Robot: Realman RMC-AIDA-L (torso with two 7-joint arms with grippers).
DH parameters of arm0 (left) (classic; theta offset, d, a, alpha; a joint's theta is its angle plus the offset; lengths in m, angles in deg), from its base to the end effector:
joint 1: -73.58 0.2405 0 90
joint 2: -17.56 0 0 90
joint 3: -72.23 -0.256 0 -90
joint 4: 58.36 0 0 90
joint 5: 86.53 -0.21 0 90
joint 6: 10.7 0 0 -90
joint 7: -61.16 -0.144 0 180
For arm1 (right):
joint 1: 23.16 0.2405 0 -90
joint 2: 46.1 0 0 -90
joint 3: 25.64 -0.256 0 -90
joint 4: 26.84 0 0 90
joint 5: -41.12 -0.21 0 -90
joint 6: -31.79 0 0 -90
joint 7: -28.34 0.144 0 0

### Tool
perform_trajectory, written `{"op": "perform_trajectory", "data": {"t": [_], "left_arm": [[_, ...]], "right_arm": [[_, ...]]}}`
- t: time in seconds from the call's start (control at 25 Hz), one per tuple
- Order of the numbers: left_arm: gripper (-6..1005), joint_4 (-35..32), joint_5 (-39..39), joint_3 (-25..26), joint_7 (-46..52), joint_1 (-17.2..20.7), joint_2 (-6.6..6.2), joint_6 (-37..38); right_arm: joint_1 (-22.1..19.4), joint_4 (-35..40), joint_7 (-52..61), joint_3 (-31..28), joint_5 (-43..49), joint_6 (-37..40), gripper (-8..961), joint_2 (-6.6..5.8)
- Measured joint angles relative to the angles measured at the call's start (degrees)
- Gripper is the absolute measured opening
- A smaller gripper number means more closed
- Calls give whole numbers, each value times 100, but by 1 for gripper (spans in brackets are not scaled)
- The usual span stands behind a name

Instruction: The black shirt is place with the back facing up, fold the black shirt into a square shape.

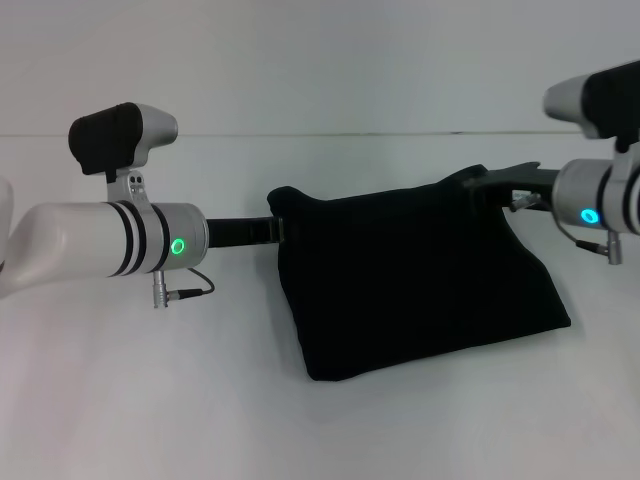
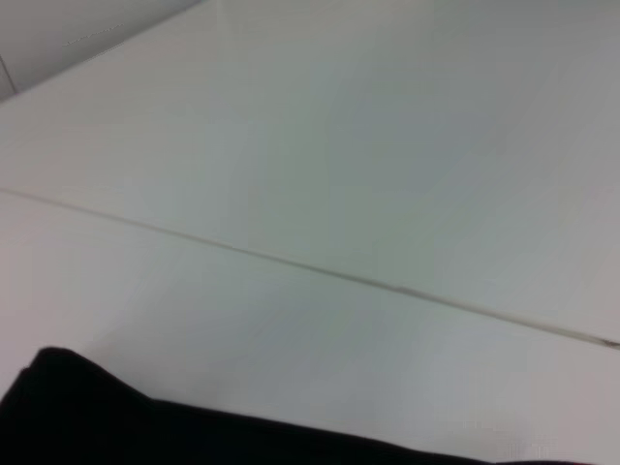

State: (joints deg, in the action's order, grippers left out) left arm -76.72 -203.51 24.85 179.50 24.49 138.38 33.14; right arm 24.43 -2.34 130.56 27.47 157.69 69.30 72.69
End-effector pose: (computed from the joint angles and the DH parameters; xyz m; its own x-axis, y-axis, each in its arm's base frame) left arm -0.2337 0.4244 -0.0742 0.3898 0.7660 0.5111 0.9209 -0.3268 -0.2125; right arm 0.2411 0.4509 -0.0357 0.7279 -0.5463 -0.4145 -0.6812 -0.5069 -0.5282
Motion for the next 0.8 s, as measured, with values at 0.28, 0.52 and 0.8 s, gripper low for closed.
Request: {"op": "perform_trajectory", "data": {"t": [0.28, 0.52, 0.8], "left_arm": [[106, 0, 7, 0, -60, 15, 21, 93], [109, 0, 10, 5, -117, 16, 11, 99], [113, -54, 10, 3, -137, 23, -2, 98]], "right_arm": [[198, -475, -20, 495, 7, -902, 45, 80], [125, -528, 33, 482, 3, -1211, 54, 76], [-442, 337, -86, 340, -407, -354, 65, 61]]}}
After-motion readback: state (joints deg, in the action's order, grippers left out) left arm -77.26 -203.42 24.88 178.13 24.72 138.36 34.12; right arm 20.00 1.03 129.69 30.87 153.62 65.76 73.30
